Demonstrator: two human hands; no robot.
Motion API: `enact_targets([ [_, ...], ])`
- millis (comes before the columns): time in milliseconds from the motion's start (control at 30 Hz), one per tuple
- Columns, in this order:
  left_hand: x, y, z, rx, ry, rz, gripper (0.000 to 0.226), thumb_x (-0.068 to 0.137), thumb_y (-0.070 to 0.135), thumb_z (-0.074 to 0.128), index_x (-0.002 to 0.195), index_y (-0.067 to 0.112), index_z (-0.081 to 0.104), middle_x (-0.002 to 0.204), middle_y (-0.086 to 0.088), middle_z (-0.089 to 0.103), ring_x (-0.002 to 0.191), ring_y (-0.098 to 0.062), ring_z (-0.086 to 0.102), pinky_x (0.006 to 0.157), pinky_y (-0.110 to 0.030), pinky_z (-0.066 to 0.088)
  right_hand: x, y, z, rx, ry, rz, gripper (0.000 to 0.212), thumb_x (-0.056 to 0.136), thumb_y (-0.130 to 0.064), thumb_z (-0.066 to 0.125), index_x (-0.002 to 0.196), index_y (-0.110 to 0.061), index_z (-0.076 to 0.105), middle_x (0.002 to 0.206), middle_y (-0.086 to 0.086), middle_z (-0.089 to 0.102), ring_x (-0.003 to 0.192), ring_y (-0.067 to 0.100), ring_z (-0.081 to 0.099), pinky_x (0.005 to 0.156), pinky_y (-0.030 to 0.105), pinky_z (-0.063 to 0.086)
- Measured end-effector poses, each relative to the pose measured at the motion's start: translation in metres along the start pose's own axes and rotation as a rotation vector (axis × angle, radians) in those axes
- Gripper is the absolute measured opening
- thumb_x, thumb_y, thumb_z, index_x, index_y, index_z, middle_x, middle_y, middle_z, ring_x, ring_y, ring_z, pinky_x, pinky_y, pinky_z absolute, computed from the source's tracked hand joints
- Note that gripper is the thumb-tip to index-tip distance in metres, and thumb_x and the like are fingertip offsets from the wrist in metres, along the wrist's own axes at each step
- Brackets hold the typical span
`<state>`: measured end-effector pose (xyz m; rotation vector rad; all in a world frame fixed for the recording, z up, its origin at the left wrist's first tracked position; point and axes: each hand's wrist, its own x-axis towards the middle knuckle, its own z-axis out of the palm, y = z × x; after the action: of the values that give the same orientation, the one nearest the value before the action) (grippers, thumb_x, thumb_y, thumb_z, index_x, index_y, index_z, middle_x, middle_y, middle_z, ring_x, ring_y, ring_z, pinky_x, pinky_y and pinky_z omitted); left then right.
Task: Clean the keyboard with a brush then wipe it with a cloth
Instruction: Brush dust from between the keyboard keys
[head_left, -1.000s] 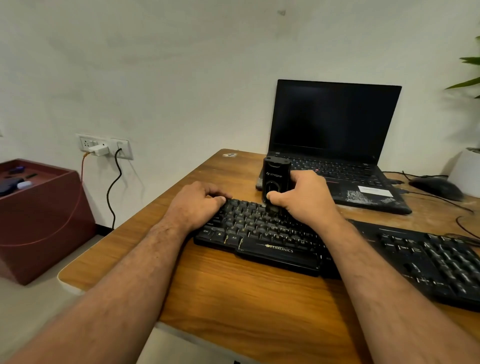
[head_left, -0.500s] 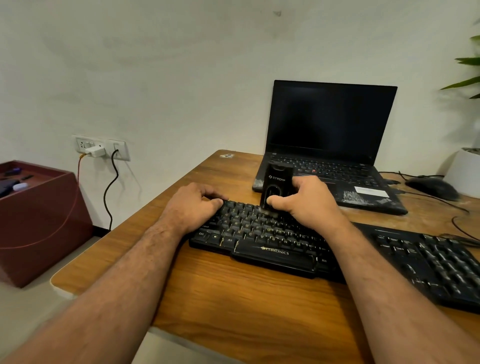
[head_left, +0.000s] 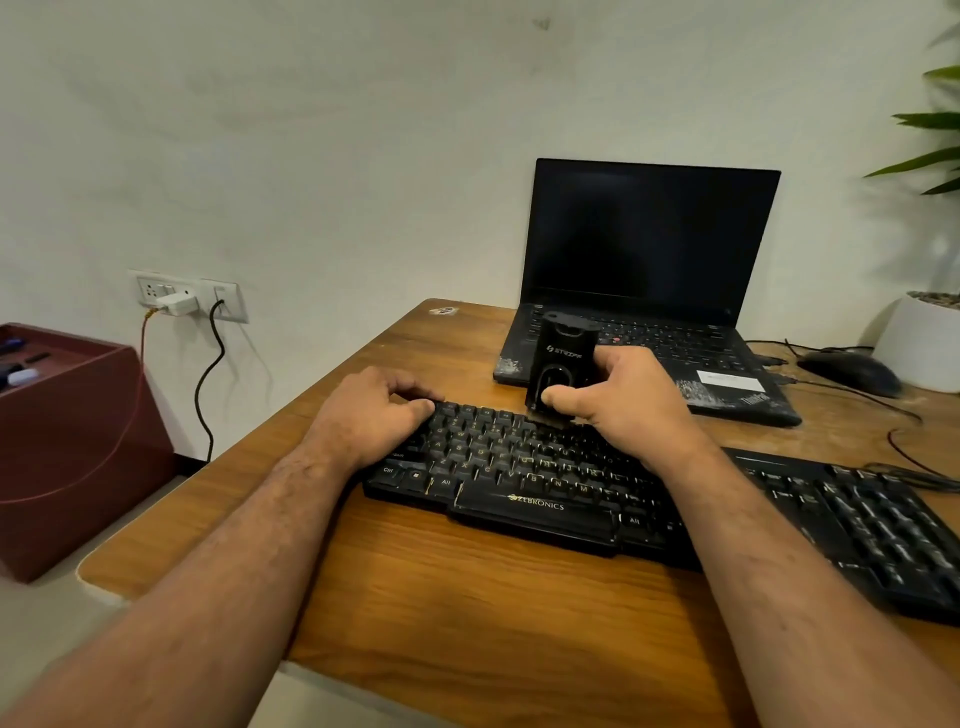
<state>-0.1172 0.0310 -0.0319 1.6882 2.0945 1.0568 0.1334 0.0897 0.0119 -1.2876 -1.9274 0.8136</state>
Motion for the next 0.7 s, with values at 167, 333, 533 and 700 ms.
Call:
enact_targets([
  [167, 0.003, -0.001, 0.001, 0.014, 0.009, 0.011, 0.013, 0.087, 0.033, 0.067, 0.094, 0.04, 0.077, 0.092, 0.019, 0.071, 0.088, -0.004, 0.063, 0.094, -0.035, 0.05, -0.003, 0.005, 0.001, 0.235, -0.011, 0.081, 0.03, 0.077, -0.005, 0.083, 0.101, -0.02, 0.073, 0.086, 0.003, 0.079, 0.079, 0.024, 0.077, 0.082, 0.049, 0.061],
  [333, 0.002, 0.001, 0.002, 0.006, 0.016, 0.012, 0.013, 0.088, 0.031, 0.067, 0.092, 0.038, 0.077, 0.09, 0.018, 0.071, 0.084, -0.004, 0.063, 0.089, -0.032, 0.05, -0.007, 0.002, 0.003, 0.31, -0.059, 0.045, 0.027, 0.077, -0.006, 0.083, 0.095, -0.024, 0.072, 0.087, 0.001, 0.079, 0.08, 0.022, 0.077, 0.082, 0.049, 0.062],
  [533, 0.0, 0.002, 0.0, 0.011, 0.001, 0.033, 0.013, 0.089, 0.03, 0.066, 0.094, 0.037, 0.077, 0.09, 0.015, 0.072, 0.081, -0.003, 0.062, 0.079, -0.027, 0.045, -0.007, -0.002, 0.003, 0.038, -0.048, -0.004, 0.03, 0.08, -0.018, 0.083, 0.105, -0.027, 0.071, 0.092, -0.009, 0.074, 0.079, 0.005, 0.069, 0.065, 0.022, 0.051],
  [700, -0.003, 0.004, -0.002, 0.005, 0.007, 0.025, 0.015, 0.089, 0.029, 0.067, 0.096, 0.038, 0.077, 0.092, 0.015, 0.072, 0.085, -0.001, 0.062, 0.072, -0.022, 0.042, -0.006, -0.002, 0.001, 0.007, -0.02, -0.031, 0.032, 0.081, -0.022, 0.083, 0.11, -0.026, 0.07, 0.092, -0.013, 0.07, 0.079, -0.003, 0.063, 0.061, 0.015, 0.044],
])
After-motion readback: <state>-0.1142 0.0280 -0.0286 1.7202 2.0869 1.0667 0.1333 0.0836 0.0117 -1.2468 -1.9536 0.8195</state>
